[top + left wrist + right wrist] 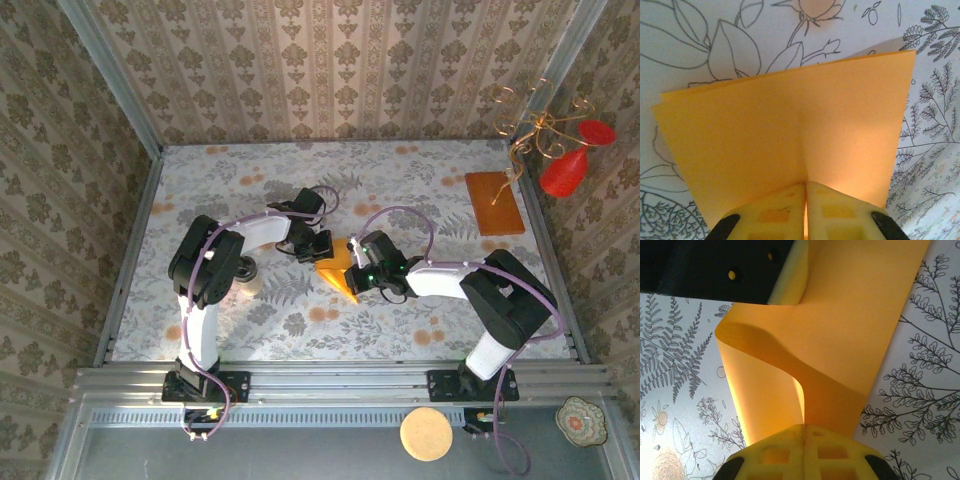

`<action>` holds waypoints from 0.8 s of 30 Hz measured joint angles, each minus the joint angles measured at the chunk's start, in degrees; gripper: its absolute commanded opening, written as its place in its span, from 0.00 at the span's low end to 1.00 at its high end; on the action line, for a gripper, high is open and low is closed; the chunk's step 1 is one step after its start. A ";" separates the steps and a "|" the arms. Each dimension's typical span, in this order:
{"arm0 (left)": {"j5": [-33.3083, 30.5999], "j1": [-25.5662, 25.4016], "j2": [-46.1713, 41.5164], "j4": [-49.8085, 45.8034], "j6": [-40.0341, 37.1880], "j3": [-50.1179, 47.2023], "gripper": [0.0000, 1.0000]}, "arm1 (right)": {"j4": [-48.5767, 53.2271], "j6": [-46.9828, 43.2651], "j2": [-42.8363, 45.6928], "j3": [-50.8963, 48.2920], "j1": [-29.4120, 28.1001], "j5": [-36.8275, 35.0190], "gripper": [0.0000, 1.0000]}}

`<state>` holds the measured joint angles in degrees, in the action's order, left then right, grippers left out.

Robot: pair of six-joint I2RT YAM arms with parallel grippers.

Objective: Fold a paper plane with a square sheet of paper (pick it up from the middle)

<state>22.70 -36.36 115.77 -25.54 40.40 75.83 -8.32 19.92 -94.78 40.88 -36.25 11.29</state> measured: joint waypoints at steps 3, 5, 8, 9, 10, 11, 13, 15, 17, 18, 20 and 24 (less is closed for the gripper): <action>0.07 0.00 0.02 -0.02 -0.15 0.02 0.11 | 0.02 0.00 0.00 0.02 0.00 -0.22 0.00; 0.13 0.00 0.02 -0.02 -0.17 0.02 0.11 | 0.02 -0.02 -0.02 0.02 0.00 -0.22 0.00; 0.15 0.00 0.02 -0.02 -0.17 0.02 0.11 | 0.11 0.00 -0.20 0.04 0.00 -0.22 0.00; 0.15 0.00 0.02 -0.02 -0.17 0.02 0.11 | 0.31 -0.02 -0.22 0.07 0.00 -0.22 0.00; 0.17 0.00 0.02 -0.02 -0.17 0.02 0.11 | 0.46 -0.02 -0.26 0.07 0.00 -0.22 0.00; 0.17 0.00 0.02 -0.02 -0.17 0.02 0.11 | 0.72 -0.02 -0.28 0.09 0.00 -0.22 0.00; 0.20 0.00 0.02 -0.02 -0.17 0.07 0.11 | 0.92 -0.02 -0.57 0.22 0.00 -0.22 0.00; 0.20 0.00 0.02 -0.02 -0.20 0.07 0.11 | 1.03 -0.02 -0.92 0.26 0.00 -0.22 0.00; 0.20 0.00 0.02 -0.04 -0.20 0.07 0.11 | 1.14 -0.02 -1.01 0.28 0.00 -0.22 0.00; 0.20 0.00 0.02 -0.04 -0.20 0.09 0.11 | 1.20 -0.02 -1.01 0.31 0.00 -0.22 0.00; 0.20 0.00 0.02 -0.17 -0.20 0.17 0.11 | 1.29 -0.02 -1.09 0.39 0.00 -0.22 0.00; 0.20 0.00 0.02 -0.48 -0.22 0.42 0.13 | 1.57 -0.02 -1.33 0.72 0.00 -0.20 0.00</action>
<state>22.90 -36.36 115.79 -26.02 40.18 76.25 -6.74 19.90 -96.12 41.60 -36.25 11.09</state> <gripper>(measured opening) 0.119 0.067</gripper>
